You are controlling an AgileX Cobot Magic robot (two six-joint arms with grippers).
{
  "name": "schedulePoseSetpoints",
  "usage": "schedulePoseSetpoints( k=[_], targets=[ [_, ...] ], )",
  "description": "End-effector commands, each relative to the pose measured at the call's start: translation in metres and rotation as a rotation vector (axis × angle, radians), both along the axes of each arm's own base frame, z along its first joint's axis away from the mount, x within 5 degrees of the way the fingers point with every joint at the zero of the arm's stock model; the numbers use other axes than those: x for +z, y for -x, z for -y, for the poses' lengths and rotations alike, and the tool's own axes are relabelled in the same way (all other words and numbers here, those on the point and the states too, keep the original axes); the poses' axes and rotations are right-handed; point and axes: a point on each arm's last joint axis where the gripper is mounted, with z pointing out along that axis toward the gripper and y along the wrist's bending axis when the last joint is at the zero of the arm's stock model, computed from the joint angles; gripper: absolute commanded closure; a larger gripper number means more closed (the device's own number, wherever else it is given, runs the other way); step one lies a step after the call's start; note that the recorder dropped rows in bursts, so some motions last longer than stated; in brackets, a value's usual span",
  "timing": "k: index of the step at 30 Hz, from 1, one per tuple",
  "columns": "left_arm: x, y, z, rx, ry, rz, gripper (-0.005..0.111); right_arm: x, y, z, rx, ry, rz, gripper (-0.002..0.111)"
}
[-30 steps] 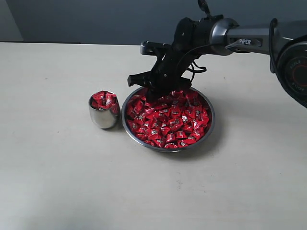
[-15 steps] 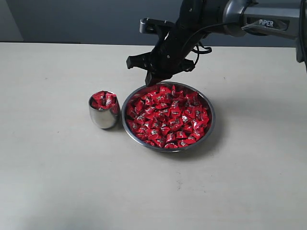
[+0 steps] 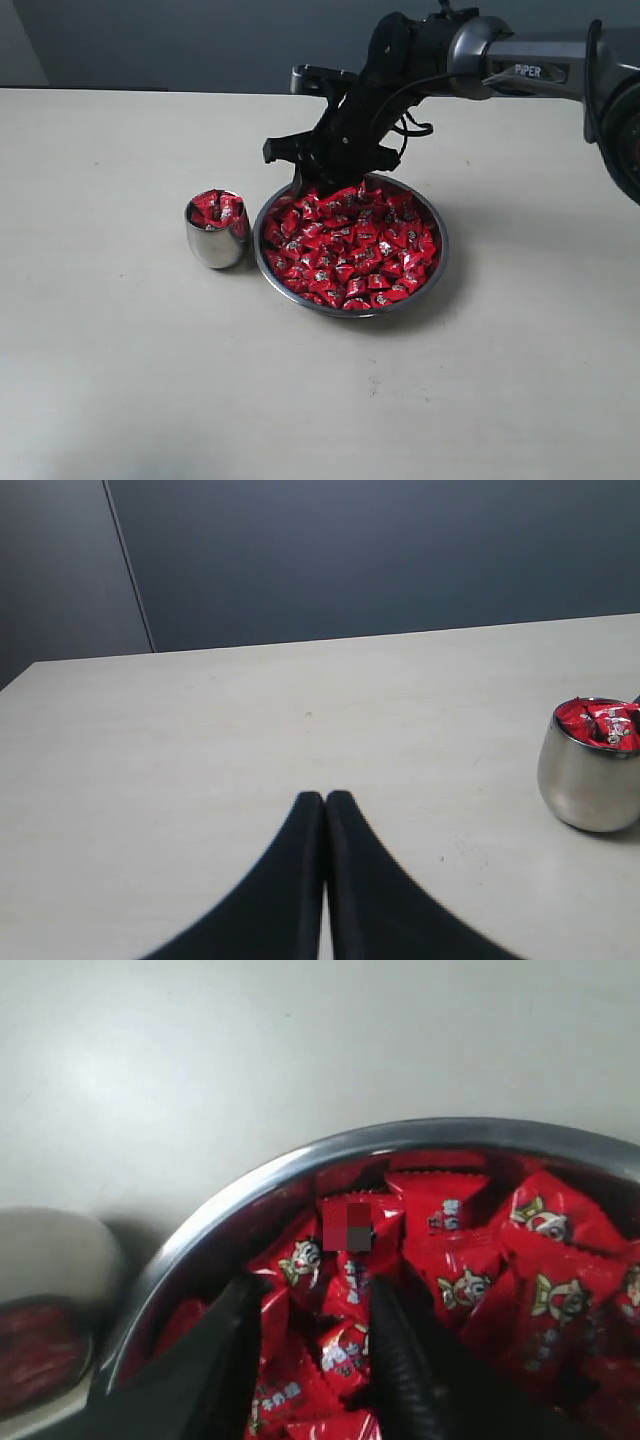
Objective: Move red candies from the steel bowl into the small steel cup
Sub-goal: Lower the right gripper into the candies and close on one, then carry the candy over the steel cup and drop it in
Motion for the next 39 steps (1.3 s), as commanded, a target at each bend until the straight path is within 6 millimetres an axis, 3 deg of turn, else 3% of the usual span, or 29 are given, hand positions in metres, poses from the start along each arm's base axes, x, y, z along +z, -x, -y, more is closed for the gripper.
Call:
schedulePoseSetpoints(
  k=[1, 10, 12, 16, 19, 26, 31, 34, 39],
  targets=[
    [0.003, 0.001, 0.0, 0.002, -0.002, 0.015, 0.106, -0.006, -0.005, -0.001, -0.019, -0.011, 0.015, 0.073],
    [0.003, 0.001, 0.0, 0.002, -0.002, 0.015, 0.106, -0.028, -0.006, -0.001, -0.023, 0.013, -0.005, 0.075],
    [0.003, 0.001, 0.0, 0.002, -0.002, 0.015, 0.106, -0.03, -0.007, -0.001, -0.02, 0.02, 0.002, 0.08],
    [0.003, 0.001, 0.0, 0.002, -0.002, 0.015, 0.106, -0.029, -0.007, 0.0, -0.014, 0.028, 0.011, 0.108],
    [0.003, 0.001, 0.0, 0.002, -0.002, 0.015, 0.106, -0.024, -0.006, 0.0, -0.016, 0.023, 0.008, 0.108],
    [0.003, 0.001, 0.0, 0.002, -0.002, 0.015, 0.106, 0.008, 0.001, 0.003, 0.011, 0.014, 0.002, 0.108],
    [0.003, 0.001, 0.0, 0.002, -0.002, 0.015, 0.106, 0.051, 0.013, 0.006, 0.077, -0.01, 0.031, 0.108],
    [0.003, 0.001, 0.0, 0.002, -0.002, 0.015, 0.106, 0.073, 0.029, -0.009, 0.172, -0.078, 0.071, 0.108],
    [0.003, 0.001, 0.0, 0.002, -0.002, 0.015, 0.106, 0.072, 0.063, -0.055, 0.268, -0.148, 0.132, 0.108]
  ],
)
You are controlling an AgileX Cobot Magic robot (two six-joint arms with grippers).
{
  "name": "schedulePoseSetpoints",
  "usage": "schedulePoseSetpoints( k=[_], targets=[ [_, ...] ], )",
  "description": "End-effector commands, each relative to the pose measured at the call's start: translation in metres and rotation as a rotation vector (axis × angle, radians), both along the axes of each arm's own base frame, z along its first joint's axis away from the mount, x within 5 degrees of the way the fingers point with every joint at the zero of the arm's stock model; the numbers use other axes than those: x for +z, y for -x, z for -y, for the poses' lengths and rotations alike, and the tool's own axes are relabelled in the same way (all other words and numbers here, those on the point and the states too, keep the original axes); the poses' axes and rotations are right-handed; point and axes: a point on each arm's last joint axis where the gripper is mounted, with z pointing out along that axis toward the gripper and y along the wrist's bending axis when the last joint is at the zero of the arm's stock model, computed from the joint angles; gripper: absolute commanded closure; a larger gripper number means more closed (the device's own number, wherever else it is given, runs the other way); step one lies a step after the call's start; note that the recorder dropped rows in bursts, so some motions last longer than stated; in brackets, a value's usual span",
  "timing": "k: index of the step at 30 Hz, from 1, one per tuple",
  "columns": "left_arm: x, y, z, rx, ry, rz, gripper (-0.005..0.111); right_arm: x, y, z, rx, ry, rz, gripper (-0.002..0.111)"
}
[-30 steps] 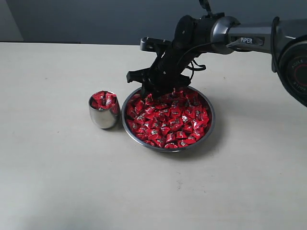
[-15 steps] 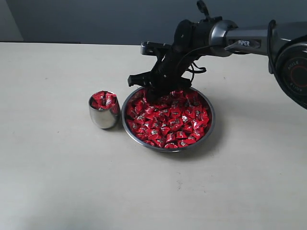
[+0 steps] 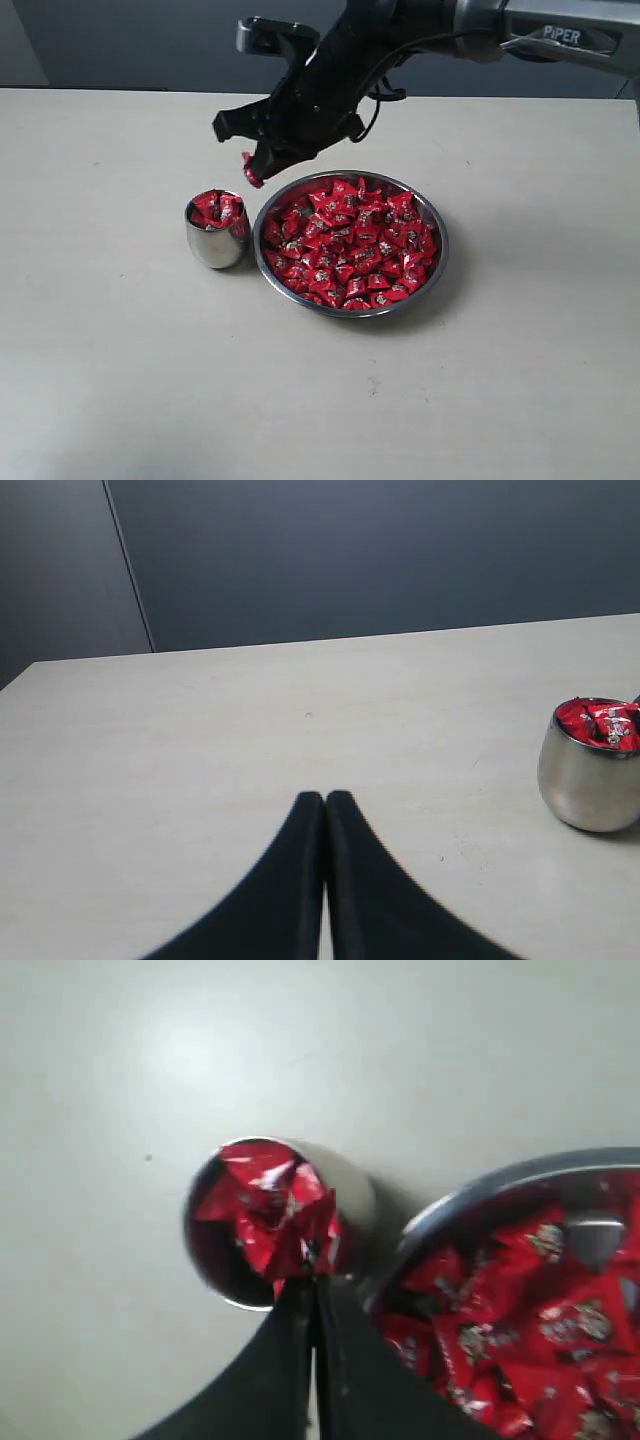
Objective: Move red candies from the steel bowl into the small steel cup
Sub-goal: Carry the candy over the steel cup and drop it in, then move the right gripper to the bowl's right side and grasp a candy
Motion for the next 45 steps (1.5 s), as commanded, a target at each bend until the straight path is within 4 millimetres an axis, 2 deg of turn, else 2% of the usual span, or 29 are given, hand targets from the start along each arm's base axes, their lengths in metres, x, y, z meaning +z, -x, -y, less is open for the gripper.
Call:
schedulePoseSetpoints(
  k=[1, 4, 9, 17, 24, 28, 32, 39, 45],
  targets=[
    [0.003, 0.001, 0.0, 0.002, -0.002, 0.015, 0.106, 0.0, 0.02, -0.03, 0.048, -0.049, 0.061, 0.108],
    [0.003, 0.001, 0.0, 0.002, -0.002, 0.015, 0.106, -0.012, 0.028, -0.041, 0.077, -0.036, 0.058, 0.108],
    [0.003, 0.001, 0.0, 0.002, -0.002, 0.015, 0.106, -0.026, 0.027, -0.043, 0.093, 0.002, 0.067, 0.108],
    [0.003, 0.001, 0.0, 0.002, -0.002, 0.015, 0.106, -0.027, 0.023, -0.041, 0.086, 0.026, 0.108, 0.108],
    [0.003, 0.001, 0.0, 0.002, -0.002, 0.015, 0.106, -0.027, 0.019, -0.039, 0.067, 0.035, 0.127, 0.094],
    [0.003, 0.001, 0.0, 0.002, -0.002, 0.015, 0.106, -0.027, 0.02, -0.039, 0.068, 0.034, 0.114, 0.093],
    [0.003, 0.001, 0.0, 0.002, -0.002, 0.015, 0.106, -0.013, 0.024, -0.036, 0.077, 0.028, 0.116, 0.093],
    [0.003, 0.001, 0.0, 0.002, -0.002, 0.015, 0.106, 0.02, 0.026, -0.017, 0.085, 0.088, 0.16, 0.093],
    [0.003, 0.001, 0.0, 0.002, -0.002, 0.015, 0.106, 0.022, -0.007, 0.03, -0.032, 0.162, 0.084, 0.093]
  ],
)
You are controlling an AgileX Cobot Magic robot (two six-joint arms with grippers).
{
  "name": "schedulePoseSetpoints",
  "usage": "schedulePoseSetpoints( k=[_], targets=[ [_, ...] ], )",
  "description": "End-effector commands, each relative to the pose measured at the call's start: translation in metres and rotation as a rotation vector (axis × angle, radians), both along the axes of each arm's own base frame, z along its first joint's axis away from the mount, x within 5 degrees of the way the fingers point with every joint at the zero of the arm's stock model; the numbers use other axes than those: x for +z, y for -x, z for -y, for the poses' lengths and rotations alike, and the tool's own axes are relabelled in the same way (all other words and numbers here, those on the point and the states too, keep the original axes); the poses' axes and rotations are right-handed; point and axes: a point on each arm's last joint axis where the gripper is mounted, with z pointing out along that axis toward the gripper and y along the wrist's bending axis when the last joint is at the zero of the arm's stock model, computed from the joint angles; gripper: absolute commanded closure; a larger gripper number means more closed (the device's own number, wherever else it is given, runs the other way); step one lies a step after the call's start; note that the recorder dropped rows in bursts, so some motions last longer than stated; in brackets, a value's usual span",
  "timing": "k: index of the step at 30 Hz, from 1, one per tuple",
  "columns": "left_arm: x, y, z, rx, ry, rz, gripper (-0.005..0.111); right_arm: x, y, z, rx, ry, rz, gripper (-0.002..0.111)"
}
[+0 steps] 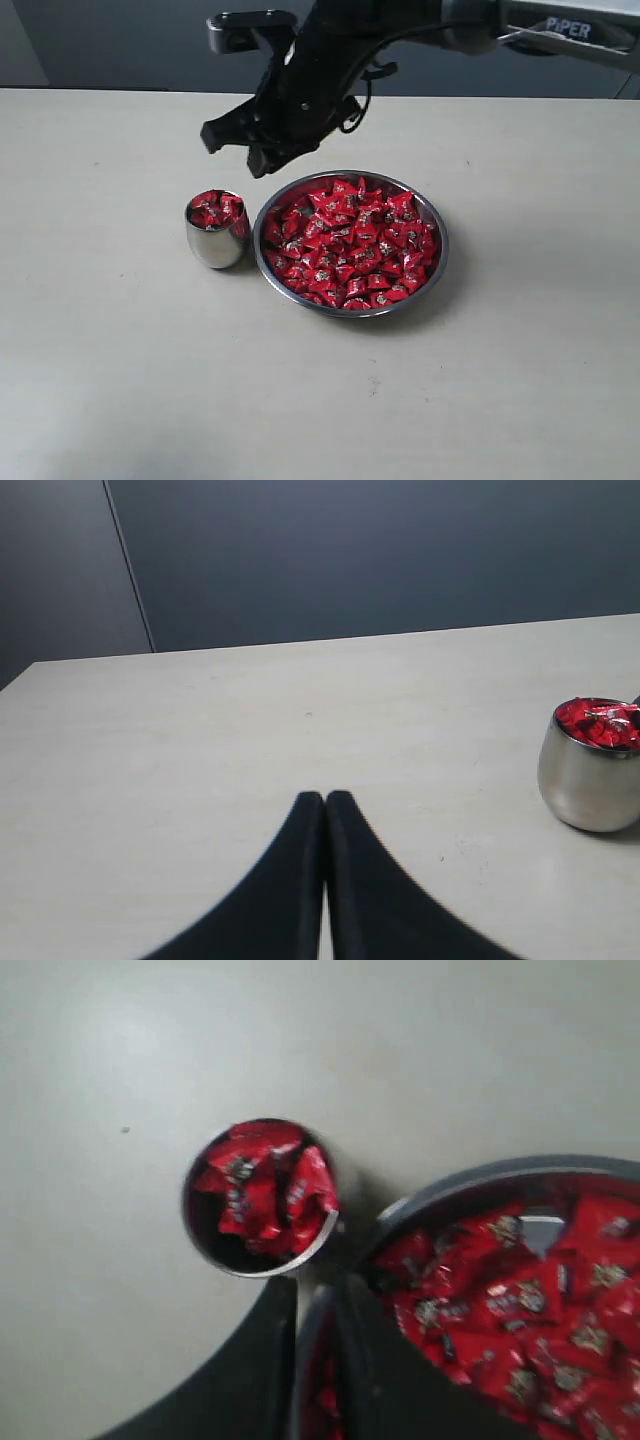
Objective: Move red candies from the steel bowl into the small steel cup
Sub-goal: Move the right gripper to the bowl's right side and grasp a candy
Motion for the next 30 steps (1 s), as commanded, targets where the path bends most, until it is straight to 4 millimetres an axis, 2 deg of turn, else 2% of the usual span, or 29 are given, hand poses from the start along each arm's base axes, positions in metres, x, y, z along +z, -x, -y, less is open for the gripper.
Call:
schedulePoseSetpoints(
  k=[1, 7, 12, 24, 30],
  targets=[
    [0.003, 0.001, 0.0, 0.002, -0.002, 0.015, 0.106, 0.001, -0.029, 0.04, -0.095, 0.056, -0.046, 0.093],
    [0.003, 0.001, 0.0, 0.002, -0.002, 0.015, 0.106, -0.014, -0.056, 0.086, -0.231, 0.081, -0.118, 0.093],
    [0.003, 0.001, 0.0, 0.002, -0.002, 0.015, 0.106, -0.035, -0.061, 0.11, -0.306, 0.084, -0.188, 0.093],
    [0.003, 0.001, 0.0, 0.002, -0.002, 0.015, 0.106, -0.074, -0.061, 0.113, -0.353, 0.085, -0.252, 0.093],
    [0.003, 0.001, 0.0, 0.002, -0.002, 0.015, 0.106, -0.084, -0.062, 0.108, -0.381, 0.049, -0.291, 0.093]
  ],
)
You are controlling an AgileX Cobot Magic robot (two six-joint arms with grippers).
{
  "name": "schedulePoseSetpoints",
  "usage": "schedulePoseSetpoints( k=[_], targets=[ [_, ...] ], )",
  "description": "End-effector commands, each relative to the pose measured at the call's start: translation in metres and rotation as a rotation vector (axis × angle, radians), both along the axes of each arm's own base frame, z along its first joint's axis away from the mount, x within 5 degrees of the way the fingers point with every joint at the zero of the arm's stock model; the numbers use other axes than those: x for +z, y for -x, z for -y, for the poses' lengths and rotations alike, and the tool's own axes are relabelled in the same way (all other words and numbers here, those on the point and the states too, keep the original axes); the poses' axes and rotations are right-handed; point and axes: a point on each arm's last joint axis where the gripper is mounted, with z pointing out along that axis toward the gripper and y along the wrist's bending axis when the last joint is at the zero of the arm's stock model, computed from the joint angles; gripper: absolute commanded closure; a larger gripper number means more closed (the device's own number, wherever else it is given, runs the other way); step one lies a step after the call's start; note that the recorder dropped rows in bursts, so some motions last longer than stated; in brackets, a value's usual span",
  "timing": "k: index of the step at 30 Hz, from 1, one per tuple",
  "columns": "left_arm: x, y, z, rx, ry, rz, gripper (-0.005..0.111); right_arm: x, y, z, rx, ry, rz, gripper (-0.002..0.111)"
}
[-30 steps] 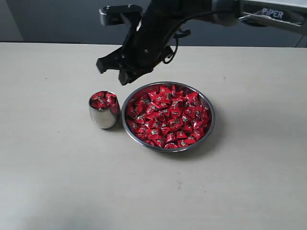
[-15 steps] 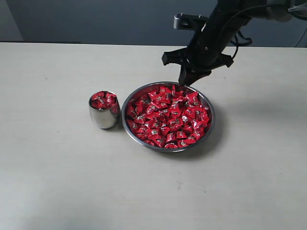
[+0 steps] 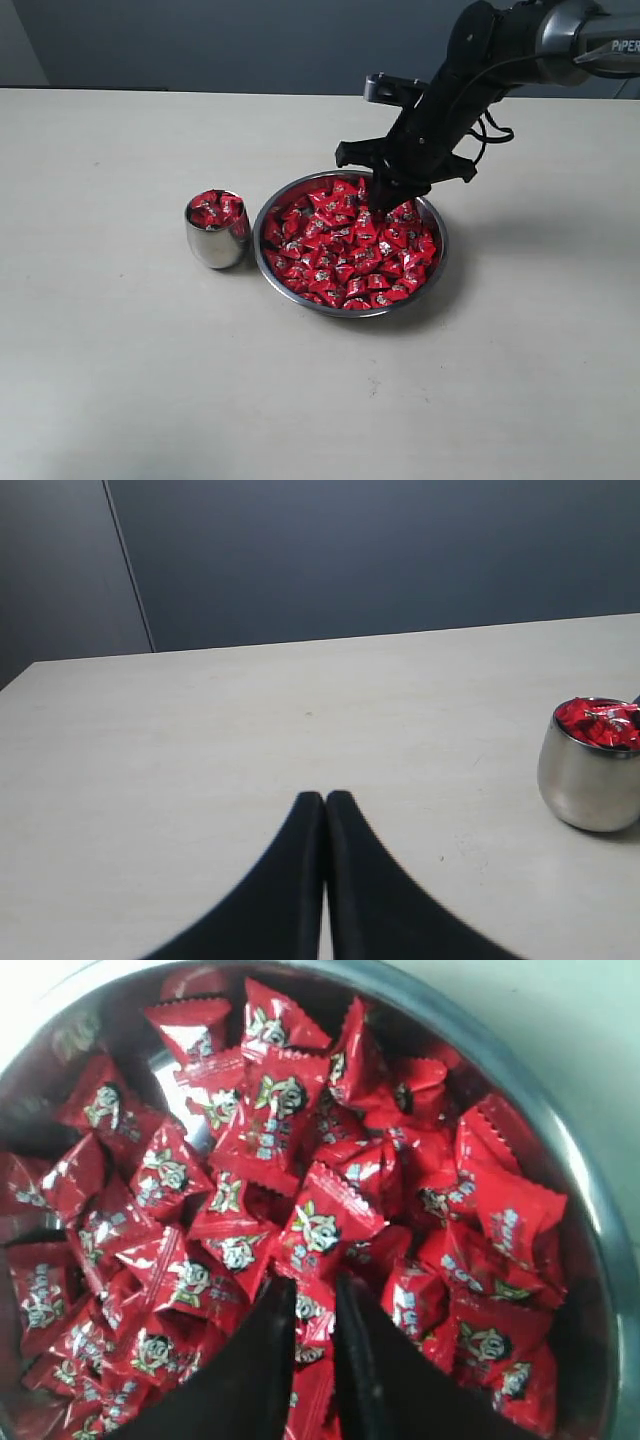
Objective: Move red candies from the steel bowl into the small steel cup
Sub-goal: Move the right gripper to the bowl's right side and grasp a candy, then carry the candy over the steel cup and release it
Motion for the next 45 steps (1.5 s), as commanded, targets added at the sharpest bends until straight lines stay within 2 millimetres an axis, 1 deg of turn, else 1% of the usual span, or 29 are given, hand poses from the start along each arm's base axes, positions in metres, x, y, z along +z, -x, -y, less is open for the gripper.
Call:
schedulePoseSetpoints(
  k=[1, 3, 5, 6, 8, 10, 11, 18, 24, 27, 30, 31, 32, 33, 34, 35, 36, 38, 43, 45],
  targets=[
    [0.003, 0.001, 0.0, 0.002, -0.002, 0.015, 0.106, -0.006, -0.002, 0.0, -0.023, -0.019, -0.01, 0.093],
    [0.003, 0.001, 0.0, 0.002, -0.002, 0.015, 0.106, -0.009, -0.002, 0.0, -0.023, -0.016, -0.017, 0.093],
    [0.003, 0.001, 0.0, 0.002, -0.002, 0.015, 0.106, -0.012, -0.002, 0.0, -0.018, -0.011, -0.028, 0.086],
    [0.003, 0.001, 0.0, 0.002, -0.002, 0.015, 0.106, -0.013, -0.002, 0.0, -0.016, -0.009, -0.031, 0.08],
    [0.003, 0.001, 0.0, 0.002, -0.002, 0.015, 0.106, -0.015, -0.002, 0.0, -0.017, -0.008, -0.031, 0.065],
    [0.003, 0.001, 0.0, 0.002, -0.002, 0.015, 0.106, -0.016, -0.003, -0.001, -0.018, -0.009, -0.025, 0.054],
    [0.003, 0.001, 0.0, 0.002, -0.002, 0.015, 0.106, -0.016, -0.003, -0.001, -0.02, -0.01, -0.02, 0.052],
    [0.003, 0.001, 0.0, 0.002, -0.002, 0.015, 0.106, -0.015, -0.007, -0.002, -0.037, -0.024, 0.013, 0.053],
    [0.003, 0.001, 0.0, 0.002, -0.002, 0.015, 0.106, -0.022, -0.006, -0.004, -0.049, -0.035, -0.019, 0.053],
    [0.003, 0.001, 0.0, 0.002, -0.002, 0.015, 0.106, -0.022, -0.006, -0.004, -0.05, -0.038, -0.021, 0.059],
    [0.003, 0.001, 0.0, 0.002, -0.002, 0.015, 0.106, -0.023, -0.007, -0.004, -0.051, -0.037, -0.016, 0.071],
    [0.003, 0.001, 0.0, 0.002, -0.002, 0.015, 0.106, -0.027, -0.007, -0.003, -0.049, -0.028, -0.022, 0.079],
    [0.003, 0.001, 0.0, 0.002, -0.002, 0.015, 0.106, -0.03, -0.007, -0.003, -0.048, -0.024, -0.028, 0.081],
    [0.003, 0.001, 0.0, 0.002, -0.002, 0.015, 0.106, -0.033, -0.007, -0.003, -0.047, -0.02, -0.039, 0.089],
    [0.003, 0.001, 0.0, 0.002, -0.002, 0.015, 0.106, -0.033, -0.007, -0.004, -0.049, -0.021, -0.043, 0.093],
    [0.003, 0.001, 0.0, 0.002, -0.002, 0.015, 0.106, -0.032, -0.006, -0.003, -0.048, -0.022, -0.042, 0.104],
    [0.003, 0.001, 0.0, 0.002, -0.002, 0.015, 0.106, -0.031, -0.006, -0.004, -0.049, -0.024, -0.041, 0.109],
    [0.003, 0.001, 0.0, 0.002, -0.002, 0.015, 0.106, -0.019, -0.006, -0.003, -0.047, -0.035, -0.02, 0.109],
    [0.003, 0.001, 0.0, 0.002, -0.002, 0.015, 0.106, 0.033, 0.001, 0.002, -0.019, -0.058, 0.078, 0.109],
    [0.003, 0.001, 0.0, 0.002, -0.002, 0.015, 0.106, 0.055, 0.007, -0.003, -0.009, -0.128, 0.102, 0.109]
  ],
)
